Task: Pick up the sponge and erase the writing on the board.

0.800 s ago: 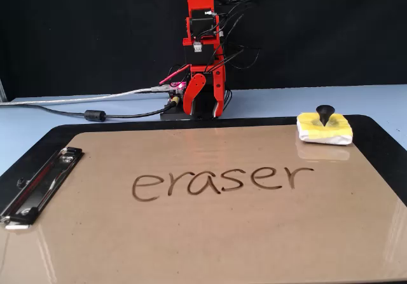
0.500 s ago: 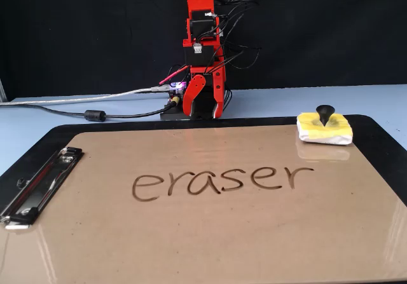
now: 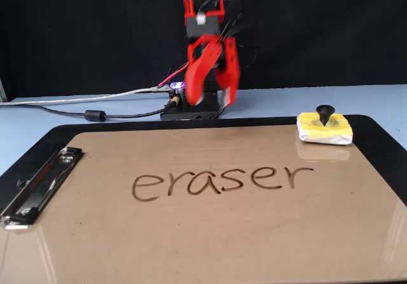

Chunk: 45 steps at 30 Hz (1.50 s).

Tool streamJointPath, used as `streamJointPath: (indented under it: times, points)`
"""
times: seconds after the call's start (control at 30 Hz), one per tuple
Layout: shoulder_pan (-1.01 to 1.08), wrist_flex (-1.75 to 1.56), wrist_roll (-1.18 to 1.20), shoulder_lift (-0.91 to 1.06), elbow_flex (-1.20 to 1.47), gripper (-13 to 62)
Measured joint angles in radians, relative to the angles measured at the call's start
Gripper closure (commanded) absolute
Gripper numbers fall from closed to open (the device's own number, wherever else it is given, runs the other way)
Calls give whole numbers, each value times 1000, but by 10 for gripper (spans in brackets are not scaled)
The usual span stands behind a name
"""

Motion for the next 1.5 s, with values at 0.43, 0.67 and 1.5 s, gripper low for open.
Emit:
streamJointPath:
  times: [0.43, 0.67, 1.5]
  points:
    - [-640, -963, -307, -199, 356, 156]
    - [-701, -1342, -308, -529, 368, 154]
    - [-607, -1520, -376, -703, 373, 574]
